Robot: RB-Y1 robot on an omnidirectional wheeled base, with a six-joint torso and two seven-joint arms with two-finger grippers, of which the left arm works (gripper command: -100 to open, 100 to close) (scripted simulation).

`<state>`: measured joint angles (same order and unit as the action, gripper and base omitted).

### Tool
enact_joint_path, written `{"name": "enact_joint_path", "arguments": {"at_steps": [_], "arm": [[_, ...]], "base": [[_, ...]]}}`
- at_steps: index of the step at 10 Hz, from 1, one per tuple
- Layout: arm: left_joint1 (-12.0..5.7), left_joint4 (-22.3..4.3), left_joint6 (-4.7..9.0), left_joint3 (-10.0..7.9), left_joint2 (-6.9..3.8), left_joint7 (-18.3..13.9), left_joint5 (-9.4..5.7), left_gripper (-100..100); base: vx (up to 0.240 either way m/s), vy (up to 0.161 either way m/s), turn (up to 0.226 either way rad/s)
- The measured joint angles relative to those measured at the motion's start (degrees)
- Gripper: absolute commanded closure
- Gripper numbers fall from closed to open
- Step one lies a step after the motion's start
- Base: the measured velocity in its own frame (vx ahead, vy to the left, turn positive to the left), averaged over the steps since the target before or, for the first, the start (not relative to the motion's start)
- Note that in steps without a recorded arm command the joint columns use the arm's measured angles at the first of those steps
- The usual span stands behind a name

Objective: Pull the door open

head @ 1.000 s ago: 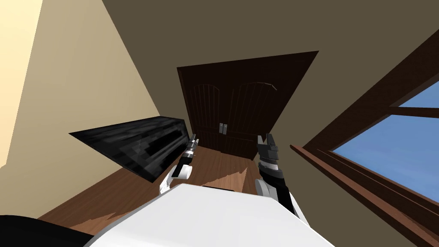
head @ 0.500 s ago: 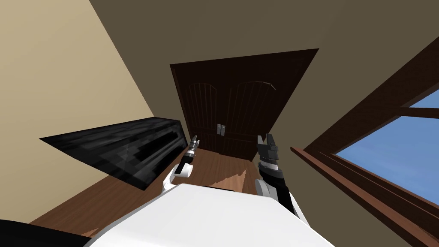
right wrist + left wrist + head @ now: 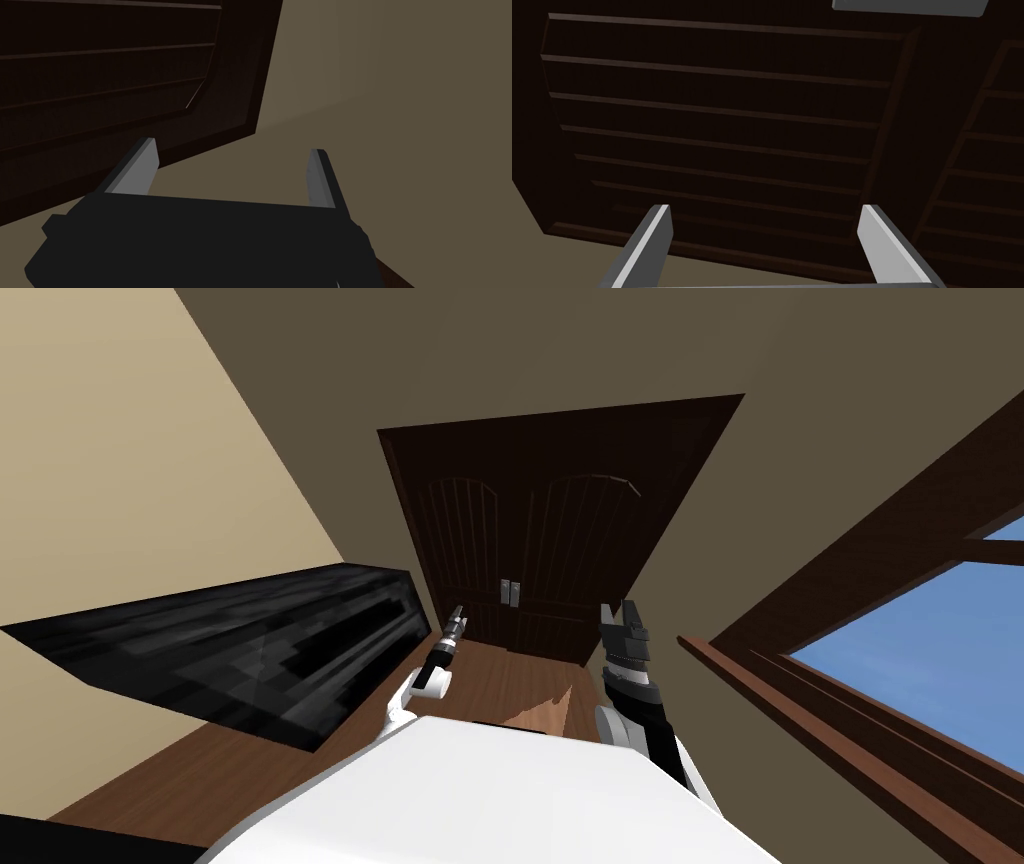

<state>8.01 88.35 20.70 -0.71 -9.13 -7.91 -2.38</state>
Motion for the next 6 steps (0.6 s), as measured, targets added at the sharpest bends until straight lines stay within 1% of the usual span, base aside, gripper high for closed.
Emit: {"name": "enact_joint_path", "arguments": {"at_steps": [1,3,4,6], "arm": [[-0.85,-1.81,0.12,0.05,-0.01,0.02,0.04,-100],[-1.94,-3.89,-0.3,0.19,-0.2,0.01,0.06,-100],[-2.63,-4.91,-0.62,0.18,-0.55,-0.14,-0.03,-100],[-3.79,-7.71,-0.69,0.36,-0.84,-0.27,-0.02,-100]], "base": [[0.107,-0.05,-0.047],[0.099,-0.024,-0.047],[0.09,-0.023,-0.054],[0.166,-0.047,-0.064]]}}
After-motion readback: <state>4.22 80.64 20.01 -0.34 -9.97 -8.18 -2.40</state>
